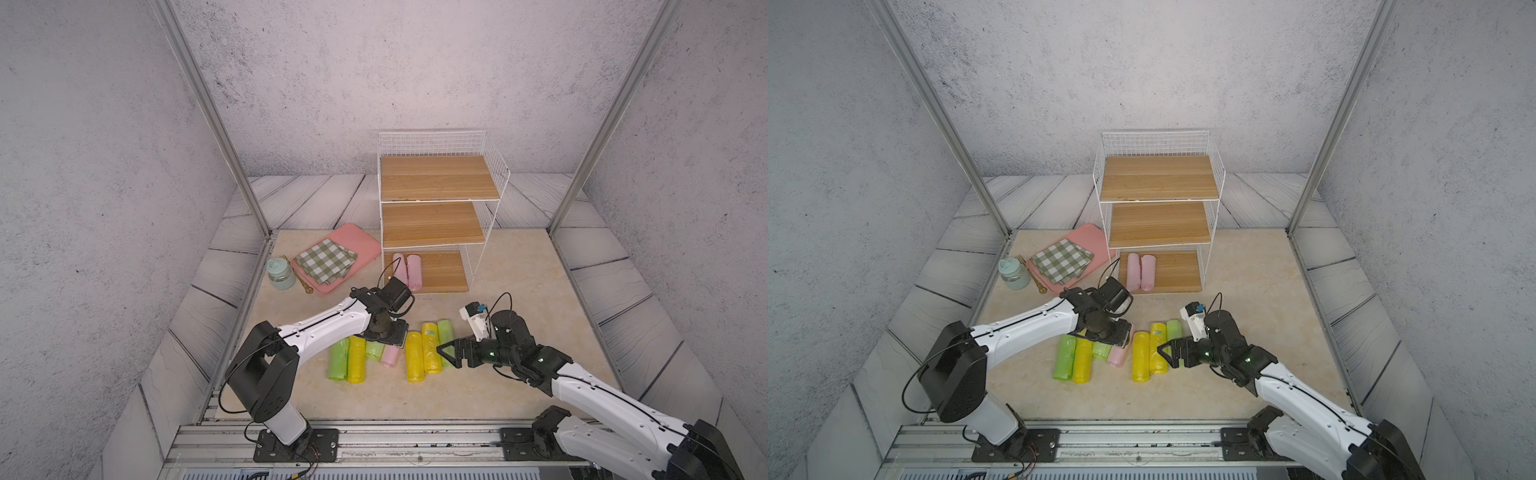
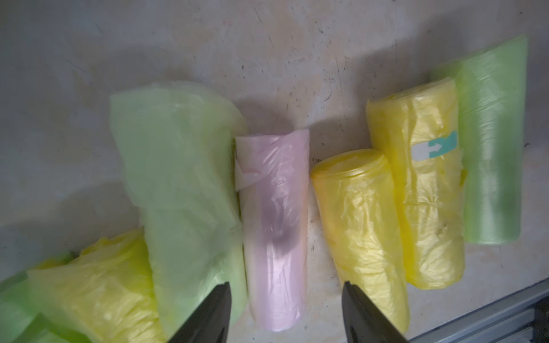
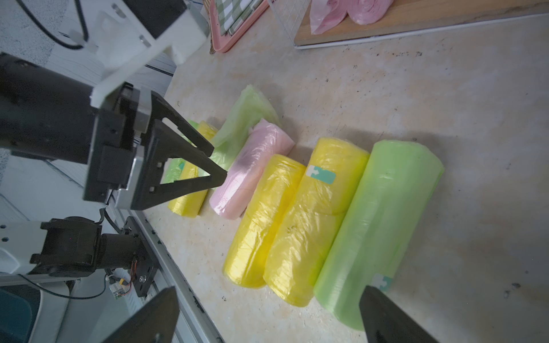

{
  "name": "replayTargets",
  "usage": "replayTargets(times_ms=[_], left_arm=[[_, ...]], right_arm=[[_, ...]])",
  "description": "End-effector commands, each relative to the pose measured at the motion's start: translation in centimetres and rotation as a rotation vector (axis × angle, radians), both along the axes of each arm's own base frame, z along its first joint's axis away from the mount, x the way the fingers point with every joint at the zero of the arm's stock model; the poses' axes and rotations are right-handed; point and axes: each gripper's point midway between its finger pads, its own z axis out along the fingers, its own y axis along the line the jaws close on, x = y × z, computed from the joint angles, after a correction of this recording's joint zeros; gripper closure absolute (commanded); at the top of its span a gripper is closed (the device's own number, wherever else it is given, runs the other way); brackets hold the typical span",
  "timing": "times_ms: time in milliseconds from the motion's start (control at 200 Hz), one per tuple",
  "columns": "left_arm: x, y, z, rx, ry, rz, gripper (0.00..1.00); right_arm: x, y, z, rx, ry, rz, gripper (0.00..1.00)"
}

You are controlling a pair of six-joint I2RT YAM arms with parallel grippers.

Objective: Sort the rolls of trash bags by color and place them on the shelf
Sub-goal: Pick up the roll of trash bags from the center of the board.

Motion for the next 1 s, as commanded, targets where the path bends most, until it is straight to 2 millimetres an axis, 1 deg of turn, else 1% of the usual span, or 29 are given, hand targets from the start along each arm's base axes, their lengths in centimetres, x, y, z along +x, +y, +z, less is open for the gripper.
replayTargets(times_ms=[0,105,260,415,611,711,766,891,996], left_arm=[[0.0,-0.2,-1.0,0.013,0.015,-0.002,0.38],[-0.1,-0.4,-1.6,0.027,0.032,-0.009,0.41],[-0.4,0.3,-3.3,0.084,0.059,-0.012,0.42],[-0.4,0.3,-4.6,0.105,0.076,-0.015,0.43],[-0.2,0.5,-5.4,0.137,0.086,-0.014,0.5],[-0.1,0.6,-5.6,0.152,0.095,-0.018,0.57],[0.0,0.6,-5.5,0.157,0.093,-0.016,0.64],[0.4,0.6,-4.4,0.145,0.062,-0.009,0.81],[0.8,0.6,-3.4,0.145,0.039,-0.005,0.88]], right_arm=[[0.0,-0.4,-0.2,-0.007,-0.001,-0.016,0.01],[0.1,-0.5,-0.3,-0.012,0.001,-0.02,0.01],[0.2,-0.6,-0.4,-0.013,0.003,-0.025,0.01],[0.2,-0.8,-0.5,-0.013,0.008,-0.033,0.01],[0.3,-1.0,-0.7,-0.018,0.007,-0.04,0.01],[0.4,-1.0,-0.6,-0.015,0.006,-0.044,0.01],[0.3,-1.0,-0.6,-0.012,0.006,-0.041,0.01],[0.2,-1.1,-0.6,-0.014,0.006,-0.037,0.01],[0.2,-1.1,-0.6,-0.013,0.005,-0.034,0.01]])
